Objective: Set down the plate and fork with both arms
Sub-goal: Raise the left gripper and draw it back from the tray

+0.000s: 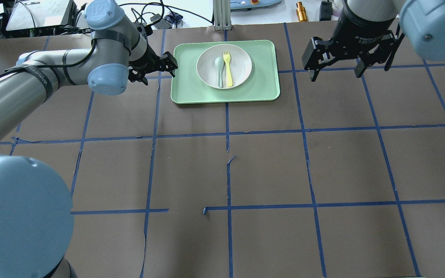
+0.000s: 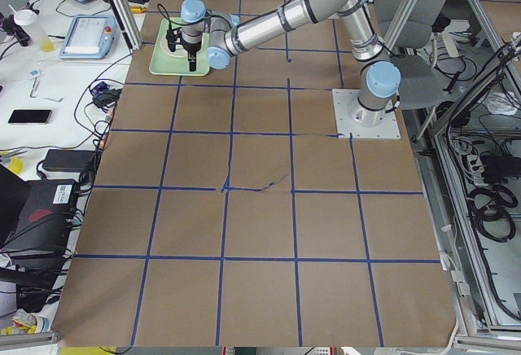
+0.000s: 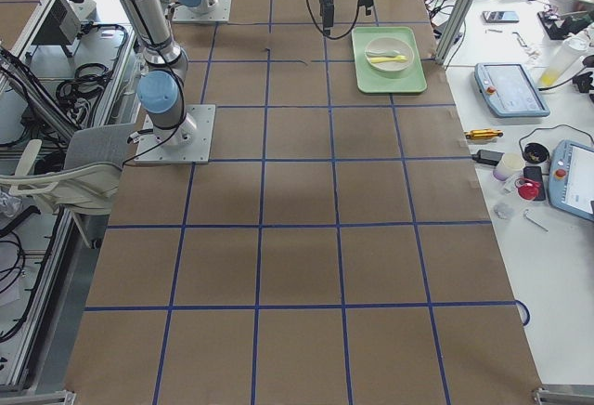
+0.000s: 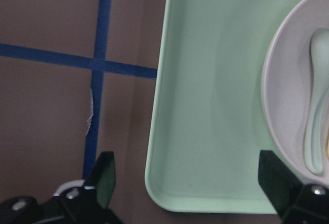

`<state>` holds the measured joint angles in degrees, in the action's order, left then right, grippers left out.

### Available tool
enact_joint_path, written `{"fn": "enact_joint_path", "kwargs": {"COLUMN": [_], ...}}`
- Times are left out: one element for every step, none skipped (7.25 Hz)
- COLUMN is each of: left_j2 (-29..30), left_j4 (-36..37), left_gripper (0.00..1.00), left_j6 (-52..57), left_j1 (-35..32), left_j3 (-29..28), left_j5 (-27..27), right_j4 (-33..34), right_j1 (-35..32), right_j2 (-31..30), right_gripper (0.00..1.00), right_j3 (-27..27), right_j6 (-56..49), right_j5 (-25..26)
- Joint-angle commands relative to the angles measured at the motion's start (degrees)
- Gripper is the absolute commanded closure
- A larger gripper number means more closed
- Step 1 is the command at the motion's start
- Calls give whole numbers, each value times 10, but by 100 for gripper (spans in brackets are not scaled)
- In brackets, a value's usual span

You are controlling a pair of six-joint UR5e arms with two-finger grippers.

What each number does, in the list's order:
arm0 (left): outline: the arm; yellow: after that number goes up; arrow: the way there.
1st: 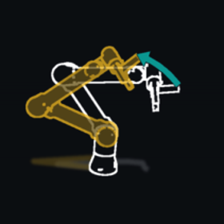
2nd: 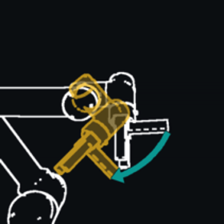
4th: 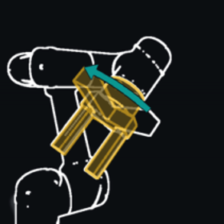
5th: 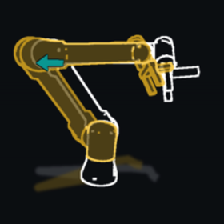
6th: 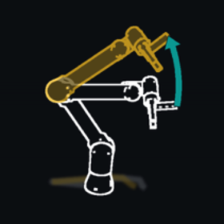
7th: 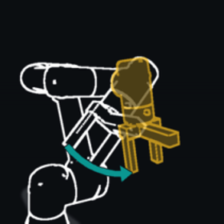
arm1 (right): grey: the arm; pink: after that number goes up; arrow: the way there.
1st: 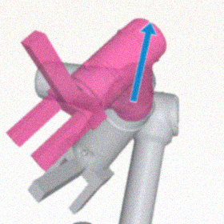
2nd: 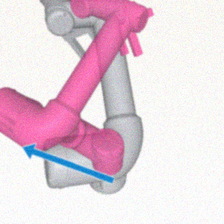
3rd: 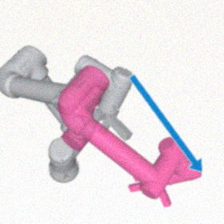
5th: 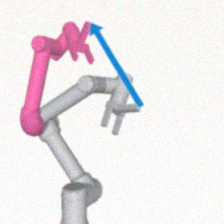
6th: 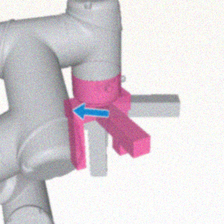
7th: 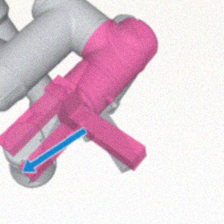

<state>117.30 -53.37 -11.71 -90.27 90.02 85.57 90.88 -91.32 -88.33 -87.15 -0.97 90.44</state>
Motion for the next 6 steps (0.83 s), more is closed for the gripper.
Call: {"fn": "enact_joint_path", "kwargs": {"left_j2": [-109,-149,-185,-211,-230,-240], "left_j4": [-125,-185,-239,-272,-297,-303], "left_gripper": [0,0,0,0,0,0], "left_j6": [3,2,1,0,1,3], "left_j1": [-10,-21,-32,-47,-50,-49], "left_j3": [30,24,10,-10,-23,-19], "left_j5": [69,70,70,66,65,62], "right_j4": [0,0,0,0,0,0], "right_j1": [0,0,0,0,0,0], "right_j2": [0,0,0,0,0,0], "right_gripper": [0,0,0,0,0,0], "right_j3": [0,0,0,0,0,0], "right_j6": [1,1,0,0,0,0], "right_j5": [-1,0,0,1,1,2]}}
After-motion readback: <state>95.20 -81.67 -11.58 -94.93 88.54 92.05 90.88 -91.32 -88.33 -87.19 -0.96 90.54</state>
